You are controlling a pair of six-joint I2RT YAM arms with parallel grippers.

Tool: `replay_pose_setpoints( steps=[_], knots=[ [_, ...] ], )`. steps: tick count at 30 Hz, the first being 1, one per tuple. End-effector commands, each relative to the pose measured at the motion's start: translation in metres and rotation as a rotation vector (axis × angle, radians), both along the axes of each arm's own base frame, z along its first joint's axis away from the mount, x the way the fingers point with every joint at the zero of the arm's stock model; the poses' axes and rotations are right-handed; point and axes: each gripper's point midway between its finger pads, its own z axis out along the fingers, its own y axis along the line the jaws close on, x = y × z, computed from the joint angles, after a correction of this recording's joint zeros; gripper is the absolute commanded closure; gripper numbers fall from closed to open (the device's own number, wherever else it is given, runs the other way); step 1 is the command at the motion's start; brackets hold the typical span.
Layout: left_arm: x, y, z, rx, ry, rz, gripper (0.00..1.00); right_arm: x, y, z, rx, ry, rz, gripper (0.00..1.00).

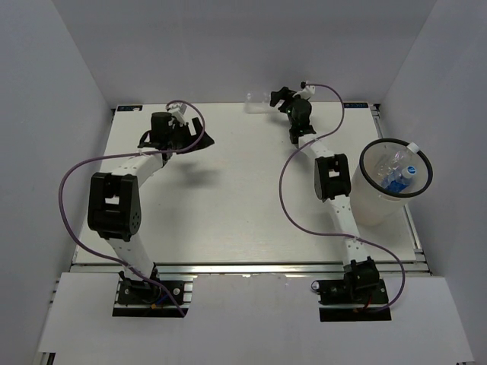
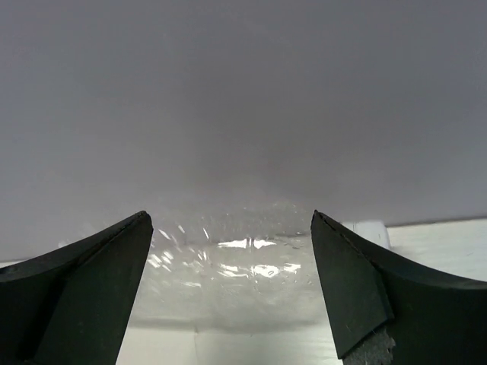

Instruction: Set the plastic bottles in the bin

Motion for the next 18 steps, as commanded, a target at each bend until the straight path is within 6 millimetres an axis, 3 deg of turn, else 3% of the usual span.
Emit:
replay_pose_setpoints(
  steps=[1,6,8,9,10,18],
  knots=[
    [0.010,0.000,0.024,0.001,-0.059,-0.014,0.02,-0.007,0.028,0.004,0.046,-0.053,0.062,0.11],
    [0.013,0.001,0.018,0.003,-0.034,0.004,0.02,-0.018,0.051,-0.004,0.010,-0.019,0.159,0.13],
    [0.011,0.002,0.014,0.008,-0.020,0.009,0.02,-0.025,0.059,0.017,-0.049,-0.031,0.220,0.14],
    [0.011,0.003,0.013,0.010,-0.018,0.013,0.02,-0.032,0.064,0.004,-0.086,0.007,0.249,0.15],
    [0.011,0.003,0.014,0.010,-0.021,0.015,0.02,-0.041,0.071,0.019,-0.124,0.011,0.302,0.16],
    [0.014,0.002,0.029,0.010,-0.066,-0.001,0.02,-0.103,0.123,-0.002,-0.568,0.048,0.628,0.17]
  ],
)
